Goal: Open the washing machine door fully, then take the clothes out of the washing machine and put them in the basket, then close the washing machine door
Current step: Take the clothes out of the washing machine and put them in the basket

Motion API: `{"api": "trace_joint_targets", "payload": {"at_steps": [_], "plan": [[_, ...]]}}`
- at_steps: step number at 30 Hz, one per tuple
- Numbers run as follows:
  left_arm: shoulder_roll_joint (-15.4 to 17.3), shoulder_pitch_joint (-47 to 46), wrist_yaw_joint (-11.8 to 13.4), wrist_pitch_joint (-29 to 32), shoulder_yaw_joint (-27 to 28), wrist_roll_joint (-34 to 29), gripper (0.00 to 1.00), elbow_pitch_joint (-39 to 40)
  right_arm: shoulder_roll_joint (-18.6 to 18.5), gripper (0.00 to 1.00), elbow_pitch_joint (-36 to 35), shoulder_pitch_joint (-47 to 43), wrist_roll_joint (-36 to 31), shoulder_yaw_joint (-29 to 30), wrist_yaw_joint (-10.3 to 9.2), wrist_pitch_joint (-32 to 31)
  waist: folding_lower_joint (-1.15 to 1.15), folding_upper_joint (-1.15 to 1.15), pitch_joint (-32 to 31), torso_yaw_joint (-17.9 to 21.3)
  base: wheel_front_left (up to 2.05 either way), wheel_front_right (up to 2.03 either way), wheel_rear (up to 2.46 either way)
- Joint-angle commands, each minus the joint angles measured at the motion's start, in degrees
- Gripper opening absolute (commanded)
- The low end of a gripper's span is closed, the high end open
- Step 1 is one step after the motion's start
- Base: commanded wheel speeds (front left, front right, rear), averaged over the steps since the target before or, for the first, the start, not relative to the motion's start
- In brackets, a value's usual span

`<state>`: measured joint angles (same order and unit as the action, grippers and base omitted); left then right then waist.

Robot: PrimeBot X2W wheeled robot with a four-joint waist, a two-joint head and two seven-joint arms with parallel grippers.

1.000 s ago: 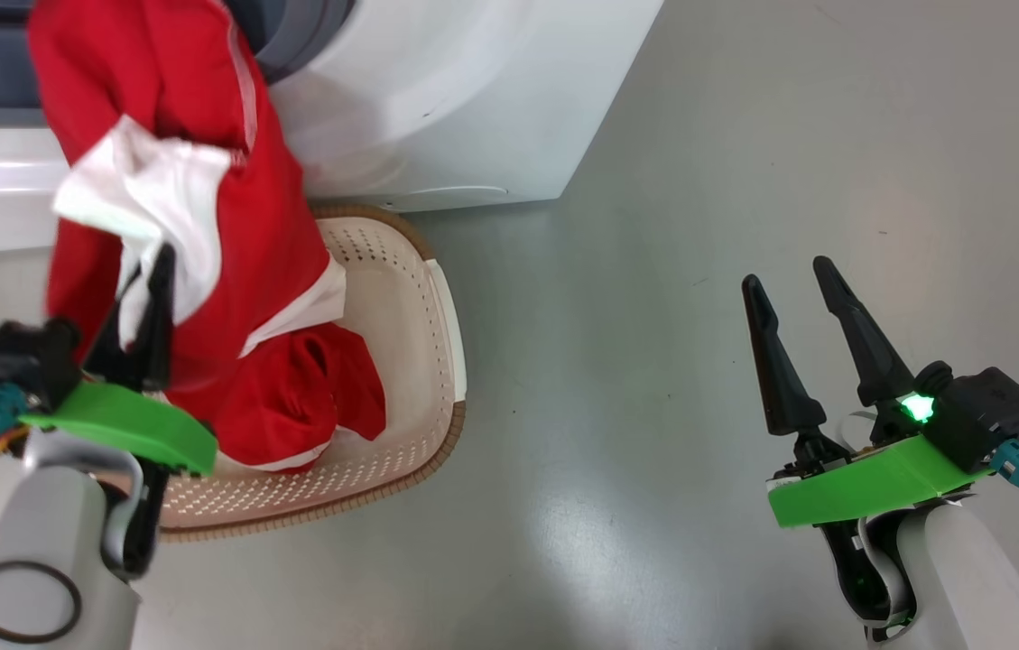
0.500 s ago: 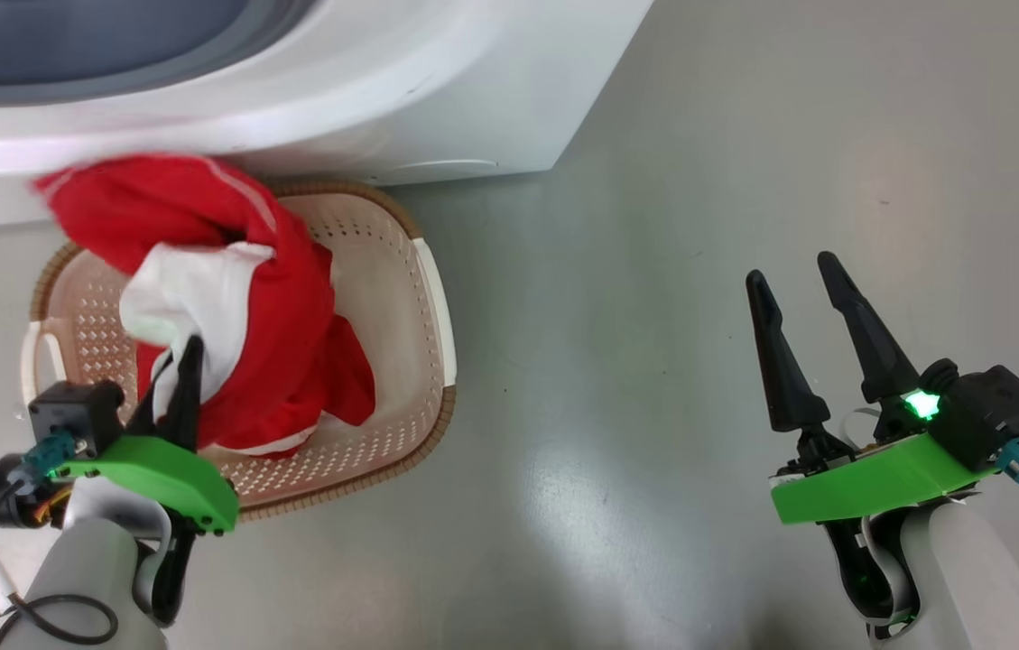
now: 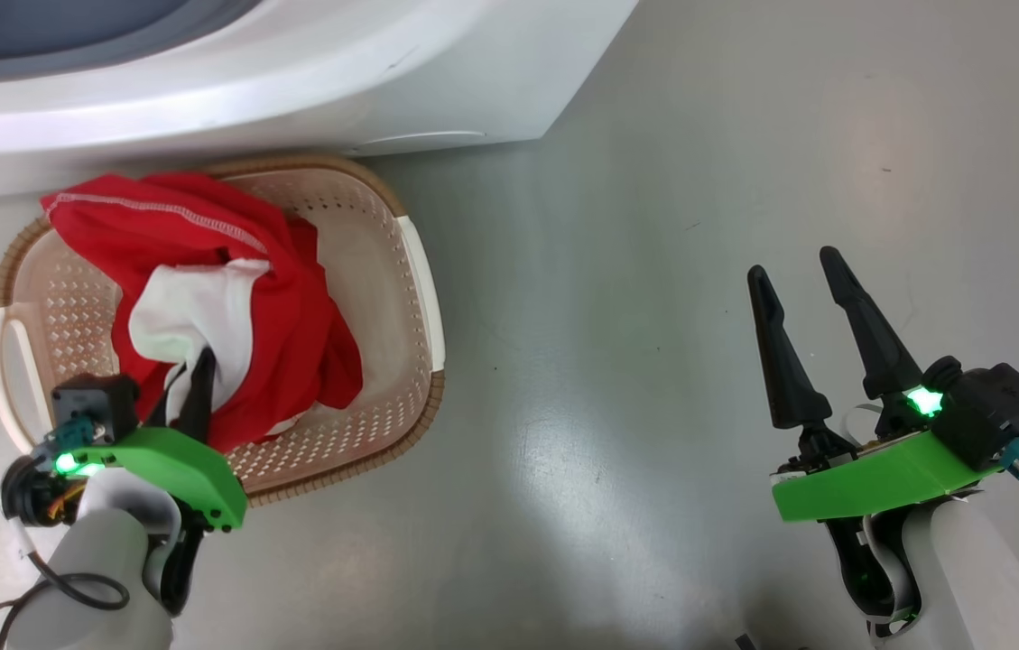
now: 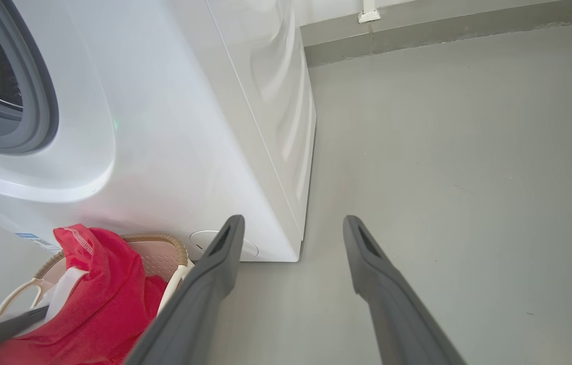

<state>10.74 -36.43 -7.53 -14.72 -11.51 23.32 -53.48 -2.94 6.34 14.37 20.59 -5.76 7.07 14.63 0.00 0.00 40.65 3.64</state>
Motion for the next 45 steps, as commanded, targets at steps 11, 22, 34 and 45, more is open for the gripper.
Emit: {"api": "trace_joint_targets", "payload": {"at_steps": [11,22,34,45], "plan": [[2.2,1.4,0.0,-0.3,2.1,0.9,1.0,0.4,0.1,1.0,-0.3,-0.9,-0.5,-1.1,0.42,0.4,0.0,0.0,-2.9,-0.3,0.0,0.0,0.0],[1.8,6.2,0.0,-0.3,5.9,-0.3,1.0,4.3,0.1,1.0,1.5,-2.1,-0.1,-1.5,0.42,0.4,0.0,0.0,-10.3,-0.7,0.0,0.0,0.0],[0.5,14.1,0.0,-0.3,12.2,-4.2,1.0,14.3,0.1,1.0,4.1,-5.7,-0.1,-0.9,0.42,0.4,0.0,0.0,-20.6,-1.4,0.0,0.0,0.0],[-1.2,21.8,0.0,-0.3,15.3,-8.0,1.0,26.4,0.1,1.0,5.3,-10.1,-0.8,0.7,0.42,0.4,0.0,0.0,-28.9,-2.4,0.0,0.0,0.0]]}}
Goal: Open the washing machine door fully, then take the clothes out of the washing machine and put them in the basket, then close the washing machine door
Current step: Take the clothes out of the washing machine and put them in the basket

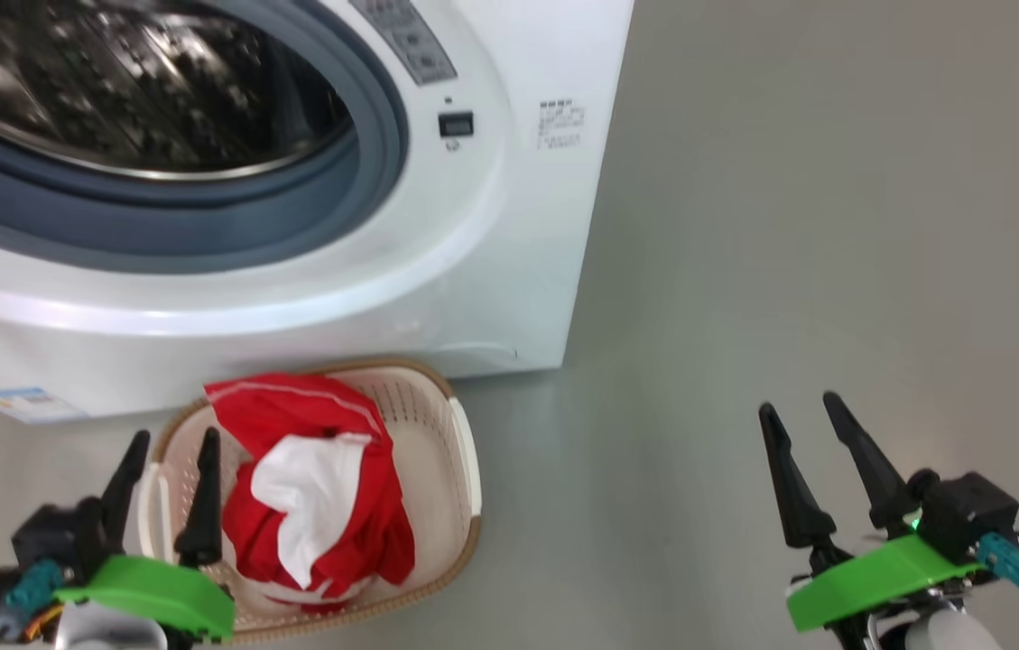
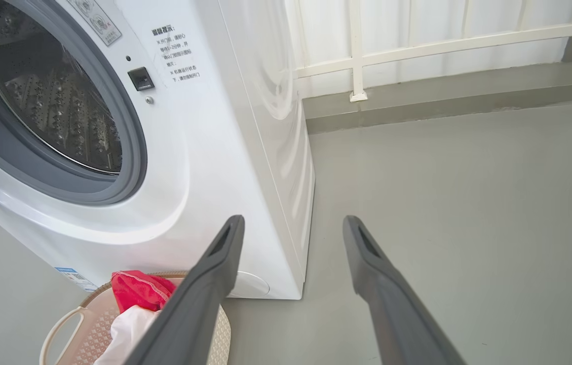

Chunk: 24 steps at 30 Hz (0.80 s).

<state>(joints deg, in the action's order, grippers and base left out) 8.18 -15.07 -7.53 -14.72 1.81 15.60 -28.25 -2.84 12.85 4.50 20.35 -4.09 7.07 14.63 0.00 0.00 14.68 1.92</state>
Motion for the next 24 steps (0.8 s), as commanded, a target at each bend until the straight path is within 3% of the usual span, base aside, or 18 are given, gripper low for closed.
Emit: {"api": "trace_joint_targets", "payload": {"at_steps": [1,24], "plan": [[1.2,1.3,0.0,-0.3,2.1,-0.6,1.0,2.4,0.0,1.0,-1.1,-0.7,-0.5,-0.7,0.42,0.4,0.0,0.0,-3.6,-0.8,0.0,0.0,0.0],[-2.7,20.3,0.0,-0.3,4.8,-3.3,1.0,19.2,0.0,1.0,-2.1,-11.8,-0.6,3.2,0.42,0.4,0.0,0.0,-13.0,-1.6,0.0,0.0,0.0]]}}
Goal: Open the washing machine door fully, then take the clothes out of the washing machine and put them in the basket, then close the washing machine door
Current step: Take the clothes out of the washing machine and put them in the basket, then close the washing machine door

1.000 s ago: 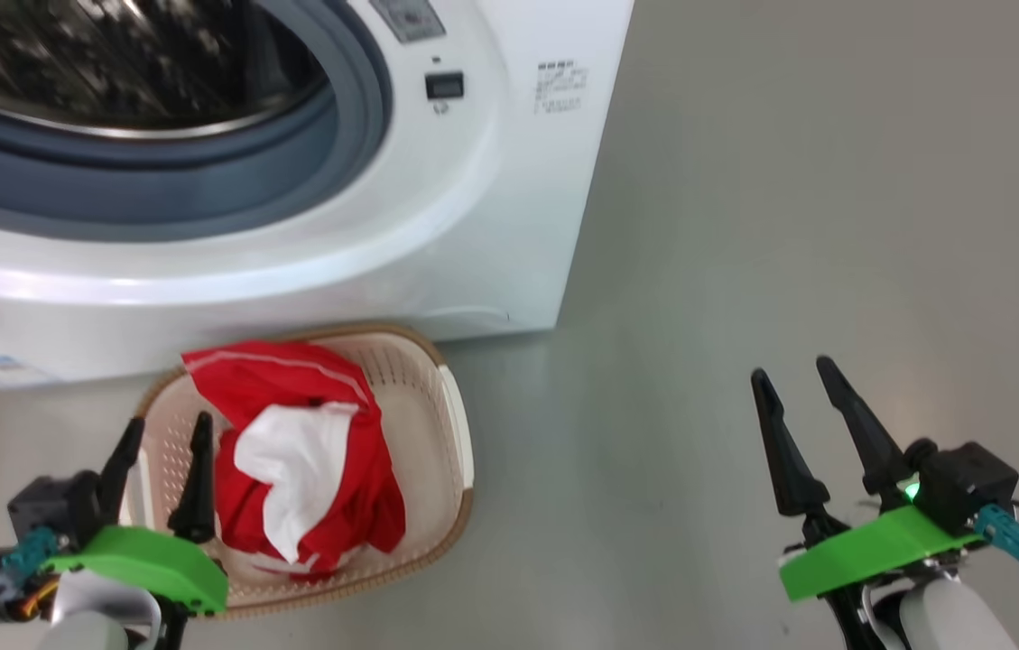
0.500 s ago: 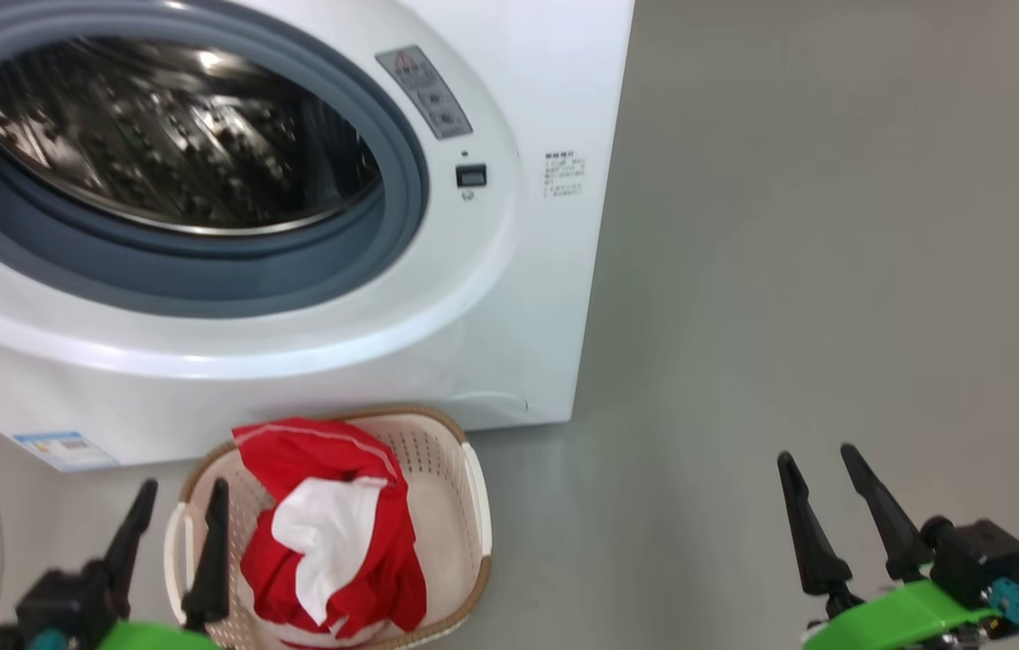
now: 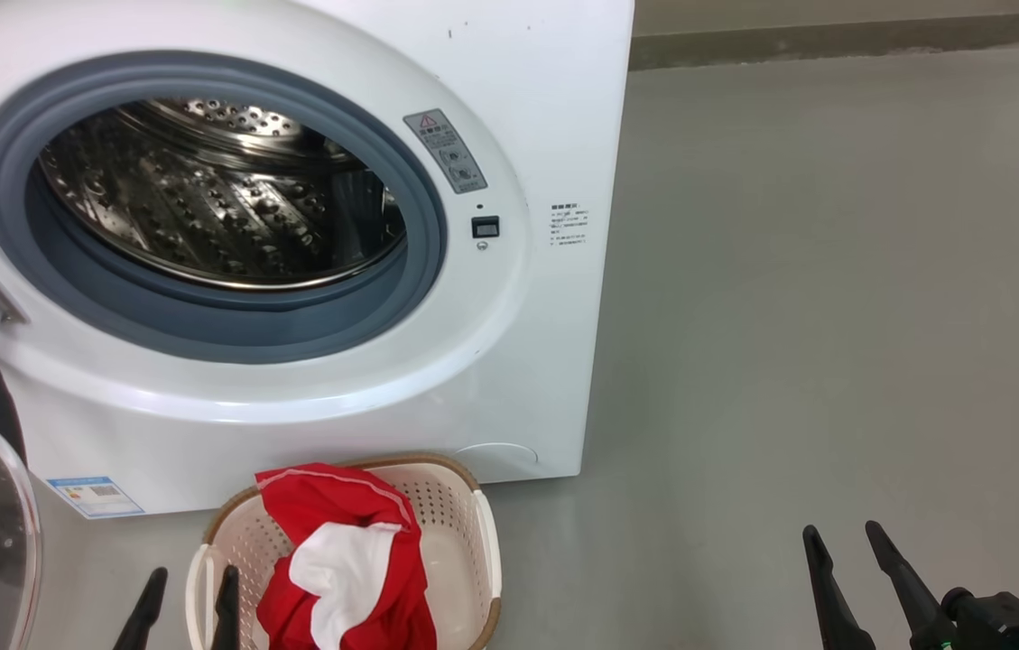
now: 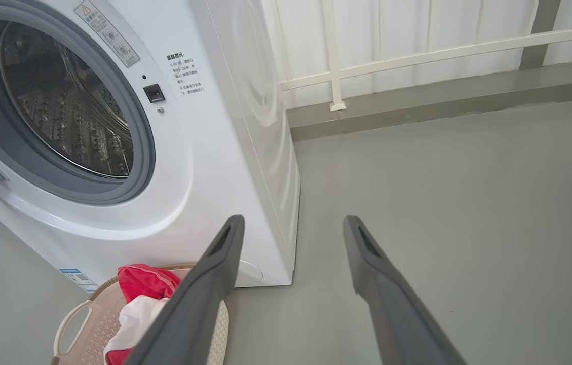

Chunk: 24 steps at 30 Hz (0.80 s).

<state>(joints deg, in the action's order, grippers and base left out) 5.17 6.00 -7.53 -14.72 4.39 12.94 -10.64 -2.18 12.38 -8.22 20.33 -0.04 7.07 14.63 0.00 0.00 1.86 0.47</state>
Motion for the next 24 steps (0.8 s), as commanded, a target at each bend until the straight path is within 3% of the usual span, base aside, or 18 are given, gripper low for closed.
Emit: {"api": "trace_joint_targets", "payload": {"at_steps": [1,24], "plan": [[0.2,-0.4,0.0,-0.3,2.2,-0.7,1.0,1.9,-0.7,1.0,-1.7,0.7,-0.6,-0.8,0.42,0.4,0.0,0.0,-0.2,-0.1,0.0,0.0,0.0],[-0.4,0.0,0.0,-0.3,1.3,-1.1,1.0,2.6,-0.7,1.0,-1.6,0.5,-1.1,-0.9,0.42,0.4,0.0,0.0,-0.5,-0.3,-0.04,0.04,0.0]]}}
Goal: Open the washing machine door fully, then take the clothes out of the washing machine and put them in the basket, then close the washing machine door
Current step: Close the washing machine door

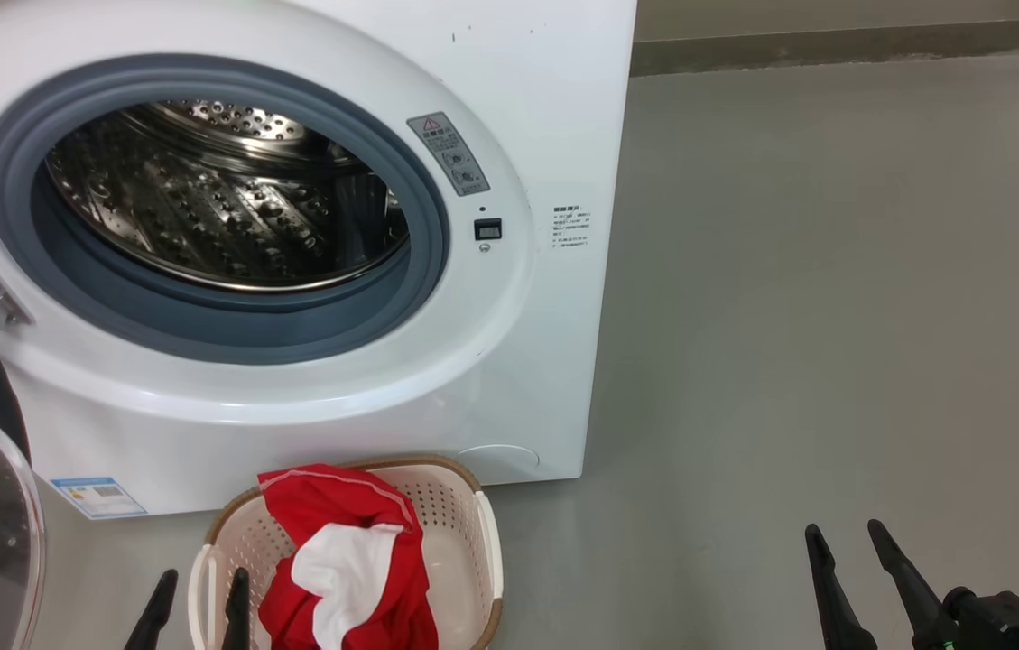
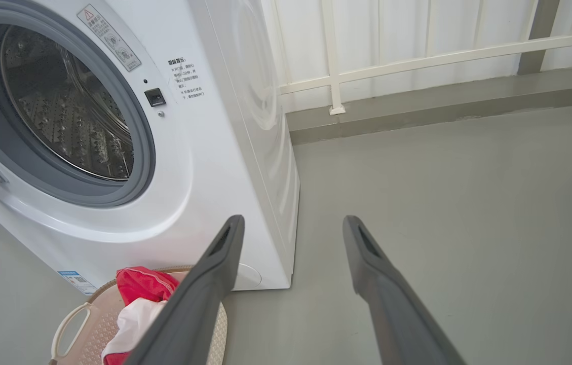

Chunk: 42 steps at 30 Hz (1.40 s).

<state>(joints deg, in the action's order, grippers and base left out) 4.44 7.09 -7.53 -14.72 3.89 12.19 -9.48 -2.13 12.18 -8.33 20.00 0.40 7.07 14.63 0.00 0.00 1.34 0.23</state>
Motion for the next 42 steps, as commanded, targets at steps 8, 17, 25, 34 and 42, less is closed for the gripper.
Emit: {"api": "trace_joint_targets", "payload": {"at_steps": [8,17,25,34,42], "plan": [[0.5,-1.4,0.0,-0.3,1.3,-0.5,1.0,1.5,-0.8,1.0,-1.6,0.8,-0.9,-1.5,0.42,0.4,0.0,0.0,0.7,-0.4,-1.06,1.06,0.0],[0.4,-1.9,0.0,-0.3,1.1,-0.3,1.0,1.5,-0.8,1.0,-1.6,0.9,-1.0,-1.2,0.42,0.4,0.0,0.0,1.0,-0.8,-1.29,1.29,0.0],[0.5,-2.4,0.0,-0.3,0.7,0.1,1.0,1.2,-0.8,1.0,-1.5,1.3,-0.8,-1.5,0.42,0.4,0.0,0.0,1.2,-1.1,-0.57,0.56,0.01],[0.5,-2.5,0.0,-0.3,0.8,-0.2,1.0,0.8,-0.8,1.0,-1.5,1.0,-0.9,-1.5,0.42,0.4,0.0,0.0,0.6,-1.4,0.0,0.0,0.0],[-0.5,-2.4,0.0,-0.3,1.4,-0.4,1.0,-0.4,-0.8,1.0,-1.1,1.0,-0.8,-2.7,0.42,0.4,0.0,0.0,-0.3,-4.7,0.0,0.0,0.0]]}}
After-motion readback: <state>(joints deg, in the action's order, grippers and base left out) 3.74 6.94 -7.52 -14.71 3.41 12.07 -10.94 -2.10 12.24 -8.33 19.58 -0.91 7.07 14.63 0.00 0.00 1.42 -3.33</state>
